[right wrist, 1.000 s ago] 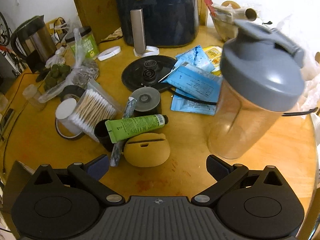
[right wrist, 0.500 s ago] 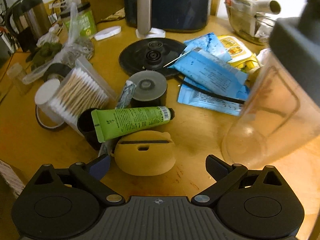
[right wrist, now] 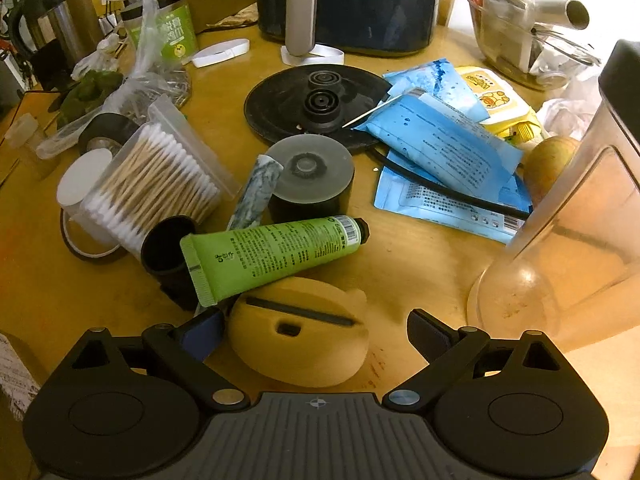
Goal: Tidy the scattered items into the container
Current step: 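Reach the right tool to the tan silicone case and close on it, then lift the tan case with the right tool while the left tool approaches the black tape roll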
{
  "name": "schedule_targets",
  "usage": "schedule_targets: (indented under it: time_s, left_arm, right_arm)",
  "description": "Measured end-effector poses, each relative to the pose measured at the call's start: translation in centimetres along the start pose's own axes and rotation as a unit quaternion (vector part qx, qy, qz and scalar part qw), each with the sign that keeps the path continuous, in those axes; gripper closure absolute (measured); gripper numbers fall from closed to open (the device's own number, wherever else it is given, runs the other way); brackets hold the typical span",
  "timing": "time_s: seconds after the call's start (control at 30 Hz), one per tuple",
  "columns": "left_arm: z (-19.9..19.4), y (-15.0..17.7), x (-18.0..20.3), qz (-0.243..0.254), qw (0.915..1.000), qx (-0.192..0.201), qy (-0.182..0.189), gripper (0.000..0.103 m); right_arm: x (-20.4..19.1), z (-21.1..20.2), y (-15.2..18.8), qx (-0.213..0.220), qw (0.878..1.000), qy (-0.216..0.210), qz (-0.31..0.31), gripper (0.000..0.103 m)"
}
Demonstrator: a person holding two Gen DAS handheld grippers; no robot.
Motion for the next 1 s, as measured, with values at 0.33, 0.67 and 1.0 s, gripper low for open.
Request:
schedule_targets:
  time_s: [0.33,0.67,1.0]
  left_arm:
    - [0.3,0.2,-0.3,0.011,0.9999,-0.008,0.004,0.0]
    - [0.3,0.4,0.0,0.015,0.9998,-0.007,0.008,0.0]
    - [0.2,-0.2,0.8,0.025,0.9996,0.001,0.012,0.0]
  right_arm:
    - [-0.4,0.1,0.6,-0.01,1.0,-0.01,0.024,0.029]
    - [0.0,-0.7,1.5,-0.012,0.999,-0.01,0.035,0.03]
    - [2.0,-2.6,3.3,-0.012,0.998,0.002,0.055,0.03]
Point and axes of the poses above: each gripper's, at about its wrist camera, not at the fingertips, and z roughly the way its jaws point, x to its right, y to its underside, the point moved 9 cm from there along z, roughly the way its jaws point, and after that the axes turned 2 degrees about x, right-handed, at the moved point
